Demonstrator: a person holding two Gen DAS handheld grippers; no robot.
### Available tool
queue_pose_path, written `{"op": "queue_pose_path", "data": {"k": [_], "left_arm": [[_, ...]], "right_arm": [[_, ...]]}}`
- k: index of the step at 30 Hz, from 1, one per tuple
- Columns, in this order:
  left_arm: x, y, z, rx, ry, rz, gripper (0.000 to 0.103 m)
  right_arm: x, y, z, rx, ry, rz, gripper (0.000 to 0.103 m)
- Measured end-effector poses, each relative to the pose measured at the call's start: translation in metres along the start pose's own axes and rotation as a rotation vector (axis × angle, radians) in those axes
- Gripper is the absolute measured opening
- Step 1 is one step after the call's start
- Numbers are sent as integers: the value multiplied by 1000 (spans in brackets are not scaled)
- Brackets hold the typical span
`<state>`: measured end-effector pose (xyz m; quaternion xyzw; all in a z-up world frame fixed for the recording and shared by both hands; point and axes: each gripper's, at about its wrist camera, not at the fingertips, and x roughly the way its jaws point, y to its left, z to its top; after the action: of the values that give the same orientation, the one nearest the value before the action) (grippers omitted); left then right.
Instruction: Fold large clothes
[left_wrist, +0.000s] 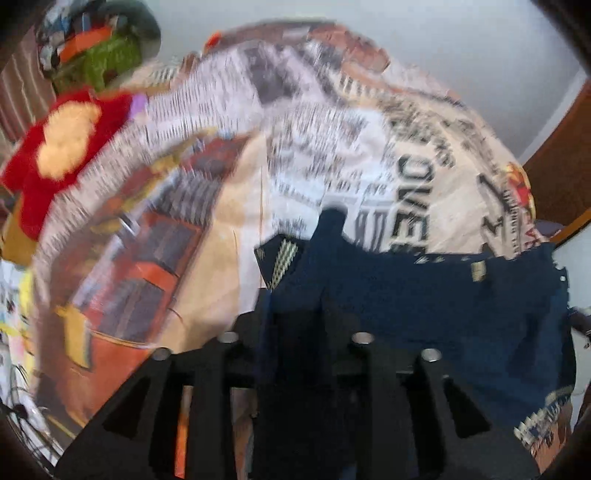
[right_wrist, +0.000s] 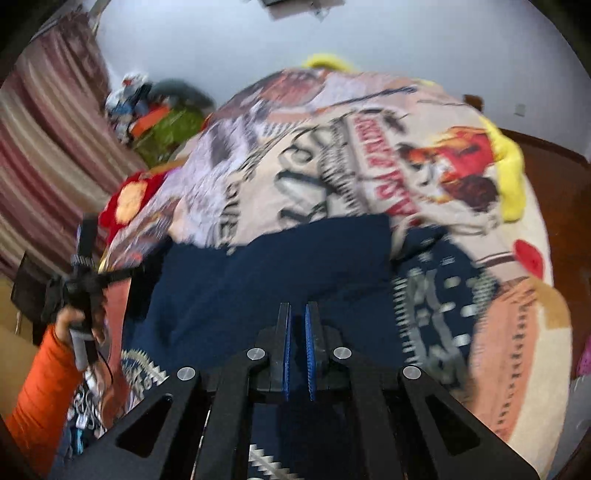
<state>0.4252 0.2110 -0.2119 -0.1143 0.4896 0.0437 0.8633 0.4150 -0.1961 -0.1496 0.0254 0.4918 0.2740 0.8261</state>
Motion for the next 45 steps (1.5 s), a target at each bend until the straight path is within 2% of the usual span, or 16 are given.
{"op": "queue_pose_path", "data": {"k": [1, 4, 8, 12, 14, 16, 19, 22, 24, 28, 30, 33, 36, 38, 41, 45], "left_arm": [[-13, -2, -1, 16, -35, 0, 44], [-35, -12, -7, 62, -66, -36, 47], [-47, -39, -29, 140, -26, -155, 50], [-32, -79, -62, 221, 75, -254, 53], [-22, -94, -81, 272, 100, -232, 54], [-15, -100, -98, 284, 55, -170, 59], [-22, -88, -102, 226, 44, -174, 62], [-33, -72, -101, 183, 55, -155, 62], [-44, -63, -100, 177, 29, -114, 62], [-69, -38, -109, 111, -23, -91, 62], [-77, -25, -117, 65, -36, -86, 63], [-78, -8, -133, -10, -25, -89, 65], [-69, 7, -153, -120, 38, -142, 65], [-62, 14, -165, -193, 87, -200, 65], [-51, 18, -178, -286, 134, -283, 65], [-38, 20, -184, -419, 181, -429, 65]], "right_arm": [[5, 7, -3, -17, 15, 10, 4], [29, 26, -14, -92, 93, -13, 3], [63, 36, -33, -225, 173, -134, 3], [60, 33, -35, -221, 177, -151, 3], [53, 32, -33, -194, 182, -164, 3], [47, 34, -34, -182, 189, -184, 3], [36, 42, -33, -187, 192, -212, 3], [18, 62, -34, -204, 166, -174, 4], [9, 79, -33, -224, 144, -146, 4], [6, 116, -33, -253, 109, -88, 4], [15, 131, -39, -254, 125, -65, 4], [46, 144, -55, -264, 204, -75, 4], [64, 147, -68, -284, 215, -129, 3], [61, 148, -73, -292, 187, -136, 4], [58, 145, -74, -301, 193, -136, 3], [55, 145, -71, -288, 207, -141, 4]]}}
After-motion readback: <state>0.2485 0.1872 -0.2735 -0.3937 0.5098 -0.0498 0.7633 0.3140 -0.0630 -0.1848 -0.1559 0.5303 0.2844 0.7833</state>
